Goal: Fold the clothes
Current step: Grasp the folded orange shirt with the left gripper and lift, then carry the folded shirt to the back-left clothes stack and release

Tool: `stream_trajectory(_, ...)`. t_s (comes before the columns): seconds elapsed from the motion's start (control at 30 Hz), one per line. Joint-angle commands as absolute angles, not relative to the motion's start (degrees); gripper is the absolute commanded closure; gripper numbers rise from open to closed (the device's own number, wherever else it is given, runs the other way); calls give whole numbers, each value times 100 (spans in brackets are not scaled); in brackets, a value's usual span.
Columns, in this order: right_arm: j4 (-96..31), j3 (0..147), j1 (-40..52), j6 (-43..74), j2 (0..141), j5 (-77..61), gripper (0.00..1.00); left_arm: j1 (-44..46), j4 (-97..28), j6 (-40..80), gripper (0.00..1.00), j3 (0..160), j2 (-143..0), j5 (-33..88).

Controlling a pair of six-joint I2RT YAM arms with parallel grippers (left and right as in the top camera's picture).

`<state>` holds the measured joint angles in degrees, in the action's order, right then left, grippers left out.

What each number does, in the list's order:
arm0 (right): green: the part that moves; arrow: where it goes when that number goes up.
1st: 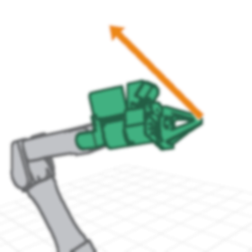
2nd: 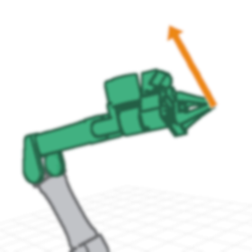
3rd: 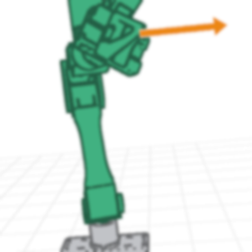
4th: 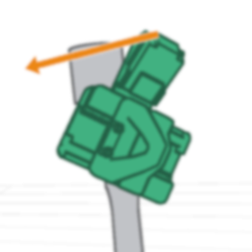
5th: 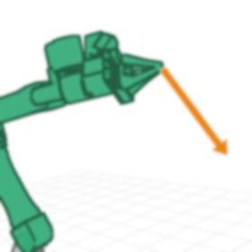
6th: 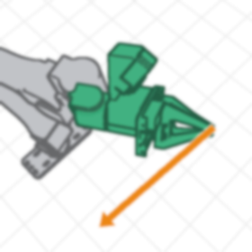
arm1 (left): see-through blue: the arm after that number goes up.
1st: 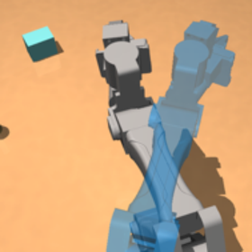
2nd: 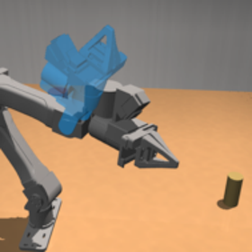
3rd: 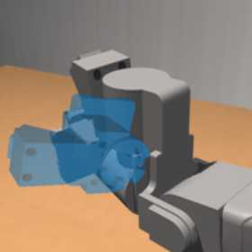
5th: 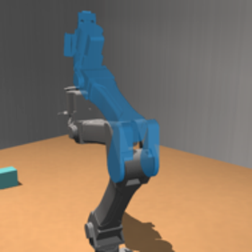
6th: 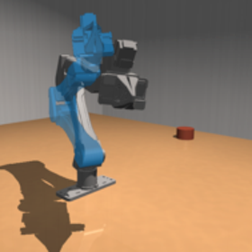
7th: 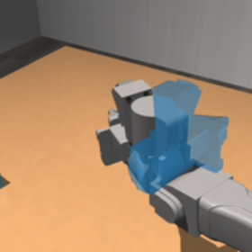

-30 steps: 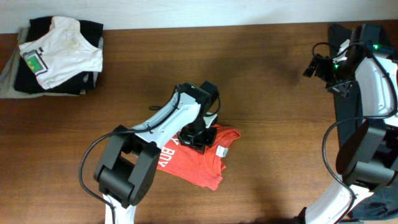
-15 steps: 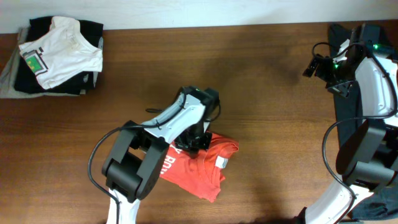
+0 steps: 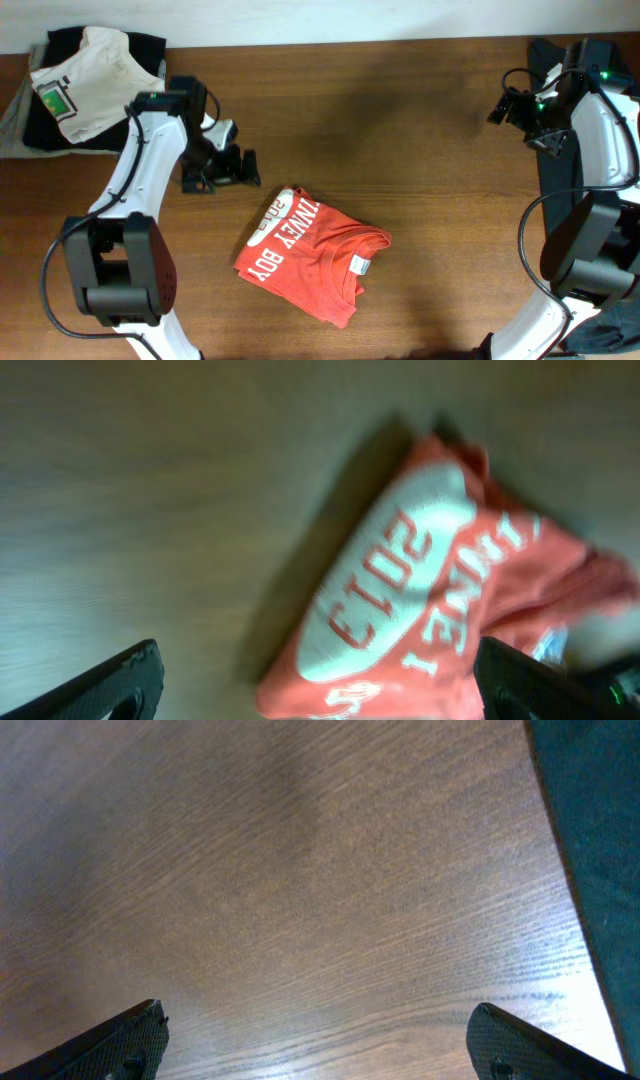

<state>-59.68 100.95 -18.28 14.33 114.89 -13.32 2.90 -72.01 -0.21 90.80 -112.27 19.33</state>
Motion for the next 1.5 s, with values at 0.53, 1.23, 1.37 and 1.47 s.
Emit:
stream_trajectory(0.53, -5957, 10191, -1806, 1393, 11399, -1321, 1, 998, -4300, 388, 99, 7210, -11347, 2412)
stream_trajectory(1.23, -5957, 10191, -1806, 1393, 11399, -1321, 1, -954, -937, 43, 99, 9802, -11349, -392)
stream_trajectory(1.37, -5957, 10191, -1806, 1393, 11399, -1321, 1, -985, -1271, 47, 99, 10291, -11351, -915)
stream_trajectory(1.47, -5957, 10191, -1806, 1393, 11399, -1321, 1, -998, -1131, 222, 99, 10368, -11345, -1081)
